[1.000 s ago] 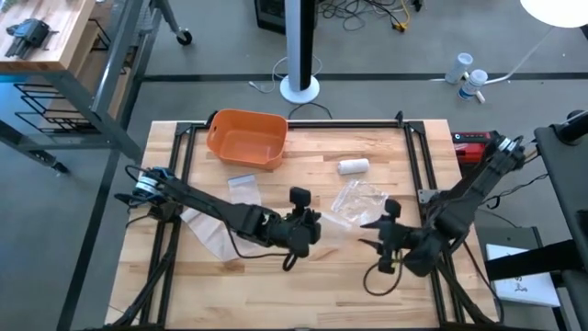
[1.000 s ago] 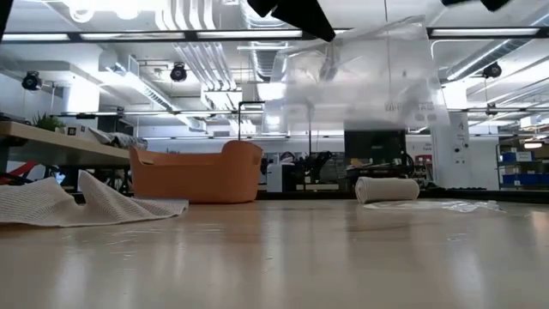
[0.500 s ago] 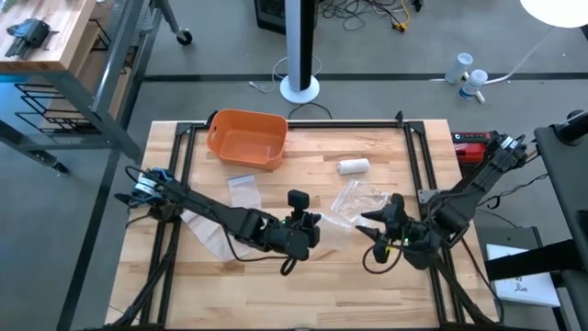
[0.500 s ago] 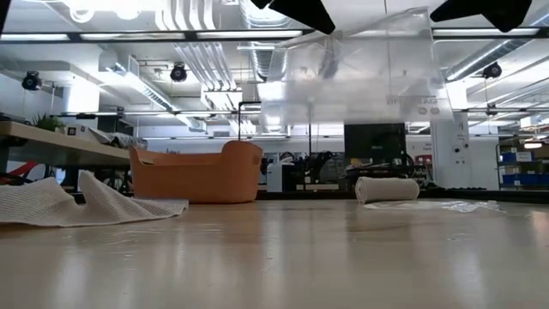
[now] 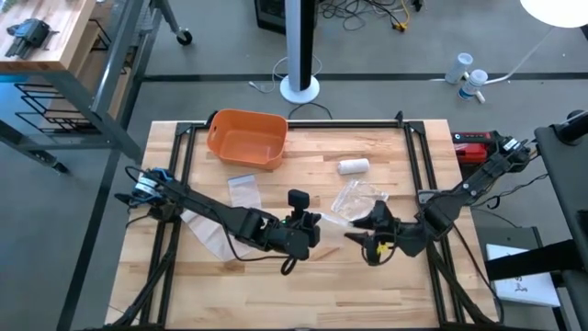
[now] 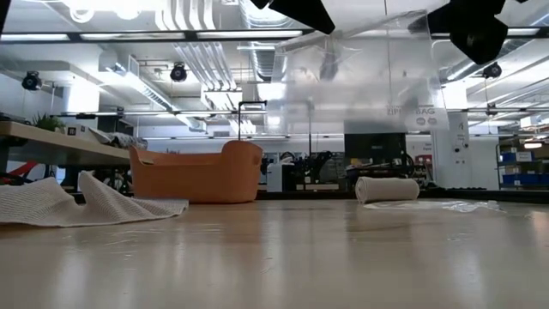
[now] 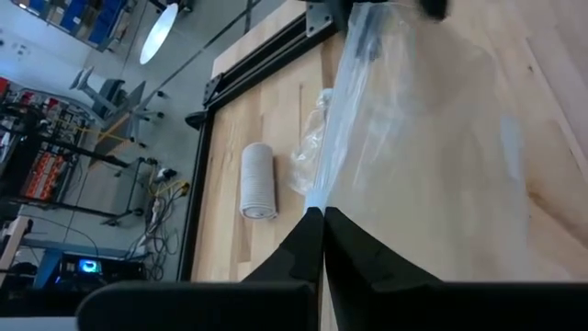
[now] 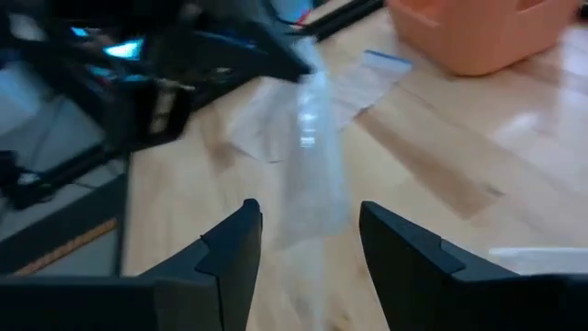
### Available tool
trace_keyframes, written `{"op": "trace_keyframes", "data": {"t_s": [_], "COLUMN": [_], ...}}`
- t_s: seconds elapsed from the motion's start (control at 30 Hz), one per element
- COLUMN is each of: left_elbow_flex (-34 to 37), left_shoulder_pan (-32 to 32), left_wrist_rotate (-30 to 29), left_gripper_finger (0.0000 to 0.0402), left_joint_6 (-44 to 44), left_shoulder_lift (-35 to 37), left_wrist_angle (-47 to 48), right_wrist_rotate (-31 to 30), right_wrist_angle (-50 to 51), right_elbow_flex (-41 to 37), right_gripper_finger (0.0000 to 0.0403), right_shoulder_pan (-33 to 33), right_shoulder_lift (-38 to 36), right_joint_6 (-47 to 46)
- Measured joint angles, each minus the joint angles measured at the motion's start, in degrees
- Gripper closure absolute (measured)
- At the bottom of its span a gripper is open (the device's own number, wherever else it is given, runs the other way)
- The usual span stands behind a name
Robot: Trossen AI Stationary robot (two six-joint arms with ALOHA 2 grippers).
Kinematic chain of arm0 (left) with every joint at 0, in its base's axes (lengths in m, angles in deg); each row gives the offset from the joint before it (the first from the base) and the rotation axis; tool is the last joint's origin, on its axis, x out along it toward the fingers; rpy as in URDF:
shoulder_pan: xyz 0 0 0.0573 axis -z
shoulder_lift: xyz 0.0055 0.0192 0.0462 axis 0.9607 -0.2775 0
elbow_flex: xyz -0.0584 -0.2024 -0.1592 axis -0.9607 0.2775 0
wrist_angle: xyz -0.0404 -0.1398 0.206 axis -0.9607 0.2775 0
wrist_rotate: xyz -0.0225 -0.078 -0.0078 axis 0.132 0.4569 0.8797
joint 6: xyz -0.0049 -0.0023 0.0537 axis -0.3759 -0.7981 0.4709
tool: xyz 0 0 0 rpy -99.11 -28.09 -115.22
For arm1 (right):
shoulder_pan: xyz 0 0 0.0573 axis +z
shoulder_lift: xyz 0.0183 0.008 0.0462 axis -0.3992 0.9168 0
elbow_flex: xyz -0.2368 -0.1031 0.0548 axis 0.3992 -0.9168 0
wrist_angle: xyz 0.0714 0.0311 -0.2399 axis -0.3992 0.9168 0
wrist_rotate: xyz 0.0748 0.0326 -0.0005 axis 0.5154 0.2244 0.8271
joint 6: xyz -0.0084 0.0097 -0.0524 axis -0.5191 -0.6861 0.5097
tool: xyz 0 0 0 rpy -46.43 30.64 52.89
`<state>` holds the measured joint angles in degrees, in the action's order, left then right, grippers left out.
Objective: Roll bandage
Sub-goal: Open the transparent zip bag
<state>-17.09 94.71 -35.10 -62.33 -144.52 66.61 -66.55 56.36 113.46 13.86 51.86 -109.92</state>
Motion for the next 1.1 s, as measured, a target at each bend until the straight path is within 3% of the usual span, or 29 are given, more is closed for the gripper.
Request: {"op": "trace_keyframes", "data": {"t_s": [0.1, 0.27, 0.47, 0.7, 0.93, 1.1], "left_elbow_flex": [0.0, 0.0, 0.0, 0.0, 0.0, 0.1], "left_shoulder_pan": [0.0, 0.0, 0.0, -0.1, -0.8, -1.2], "left_wrist_rotate": [0.0, 0.6, 10.9, 10.9, 10.9, 10.8], "left_gripper_finger": [0.0401, 0.0401, 0.0401, 0.0383, 0.0308, 0.0258], "left_joint_6": [0.0, 0.0, -2.5, -5.6, -9.3, -9.5], "left_shoulder_lift": [0.0, 0.0, -0.1, -0.1, -0.1, -0.1], "left_wrist_angle": [0.1, 0.3, 0.3, 0.2, 0.1, -0.1], "right_wrist_rotate": [2.6, 0.6, -1.4, 1.2, 1.7, 6.3], "right_wrist_angle": [-2.2, -2.5, -2.1, -2.1, -2.1, -1.2], "right_elbow_flex": [-0.3, -0.3, -0.3, -0.3, -0.3, -0.2], "right_gripper_finger": [0.0239, 0.0292, 0.0392, 0.0401, 0.0402, 0.0402], "right_shoulder_pan": [-0.7, -0.8, -0.9, -0.9, -0.9, -0.8], "right_shoulder_lift": [0.0, 0.1, 0.1, 0.1, 0.1, 0.0], "right_joint_6": [0.6, 1.5, 11.6, 21.9, 34.0, 38.3]}}
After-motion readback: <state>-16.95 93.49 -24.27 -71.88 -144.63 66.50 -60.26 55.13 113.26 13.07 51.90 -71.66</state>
